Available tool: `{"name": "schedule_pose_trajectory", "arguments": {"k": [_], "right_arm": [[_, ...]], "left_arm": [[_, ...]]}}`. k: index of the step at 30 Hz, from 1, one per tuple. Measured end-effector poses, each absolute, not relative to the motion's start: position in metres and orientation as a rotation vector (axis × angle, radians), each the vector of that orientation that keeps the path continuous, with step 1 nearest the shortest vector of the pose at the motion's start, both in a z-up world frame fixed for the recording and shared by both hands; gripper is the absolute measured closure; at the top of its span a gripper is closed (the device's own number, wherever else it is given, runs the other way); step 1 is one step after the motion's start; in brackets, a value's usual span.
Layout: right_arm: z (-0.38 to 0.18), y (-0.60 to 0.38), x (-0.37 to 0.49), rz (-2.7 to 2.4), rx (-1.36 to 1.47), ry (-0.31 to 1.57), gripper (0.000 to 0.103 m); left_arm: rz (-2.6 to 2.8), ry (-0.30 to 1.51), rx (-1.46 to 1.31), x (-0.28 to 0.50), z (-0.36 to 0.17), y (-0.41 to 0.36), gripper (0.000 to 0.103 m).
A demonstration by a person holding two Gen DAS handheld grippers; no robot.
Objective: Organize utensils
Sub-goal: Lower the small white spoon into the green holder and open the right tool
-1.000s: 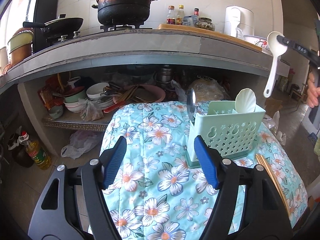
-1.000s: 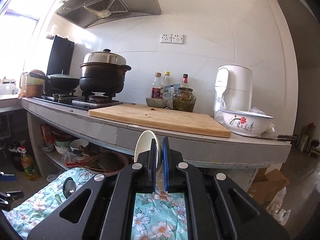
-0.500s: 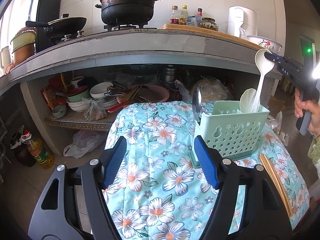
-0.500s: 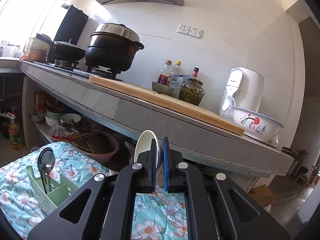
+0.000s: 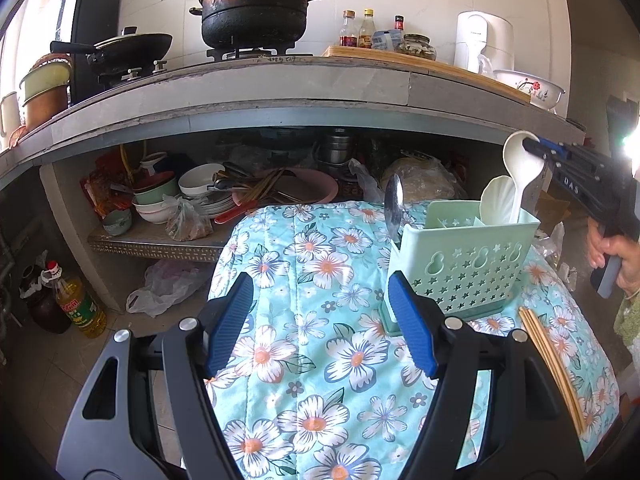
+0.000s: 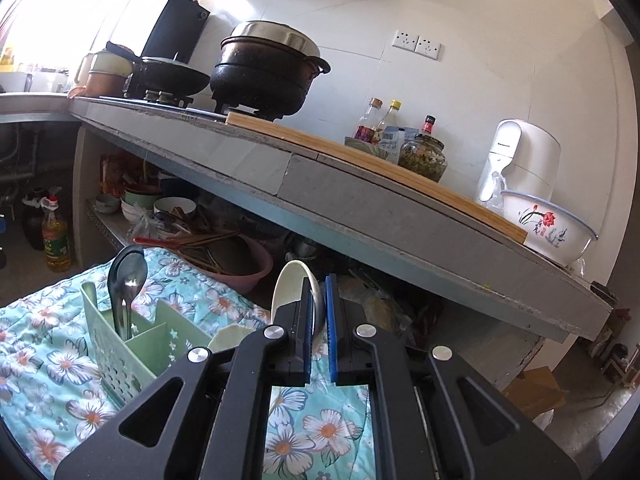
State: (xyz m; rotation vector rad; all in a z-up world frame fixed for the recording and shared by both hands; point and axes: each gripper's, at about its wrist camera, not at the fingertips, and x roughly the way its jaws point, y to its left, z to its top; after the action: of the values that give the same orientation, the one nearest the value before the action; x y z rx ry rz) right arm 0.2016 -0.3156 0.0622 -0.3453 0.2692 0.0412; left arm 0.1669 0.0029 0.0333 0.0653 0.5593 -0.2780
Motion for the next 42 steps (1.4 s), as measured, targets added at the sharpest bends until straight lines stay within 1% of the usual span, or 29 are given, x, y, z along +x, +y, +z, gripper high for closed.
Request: {"name": "schedule_pose_trajectory", "arguments": {"k": [14, 24, 25, 27, 33, 42], "right_arm": [[0.027, -0.300, 0.192, 0.137, -0.402, 0.398, 0.096], [0.032, -0.309, 0.193, 0.149, -0.325, 0.437, 0.093], [0.033, -0.309, 0.192, 0.152, -0.317, 0.440, 0.092], [0.034, -0.310, 0.192, 0.155, -0.304, 0.442, 0.086], [0.040, -0.312, 0.182, 0.165, -0.266, 0.429, 0.076], [0.050, -0.335, 0.151, 0.159, -0.123, 0.422, 0.068]], "left_arm": [[-0.287, 0.558, 0.068, 0.165, 0.034, 0.001, 0.037], [-0.291, 0.555, 0.073, 0.162, 0.035, -0.002, 0.035], [-0.291, 0.556, 0.073, 0.162, 0.035, -0.002, 0.035], [-0.291, 0.556, 0.073, 0.162, 0.035, -0.002, 0.034], [-0.292, 0.556, 0.072, 0.161, 0.035, -0.002, 0.033], [-0.313, 0.563, 0.075, 0.157, 0.033, -0.008, 0.033]]}}
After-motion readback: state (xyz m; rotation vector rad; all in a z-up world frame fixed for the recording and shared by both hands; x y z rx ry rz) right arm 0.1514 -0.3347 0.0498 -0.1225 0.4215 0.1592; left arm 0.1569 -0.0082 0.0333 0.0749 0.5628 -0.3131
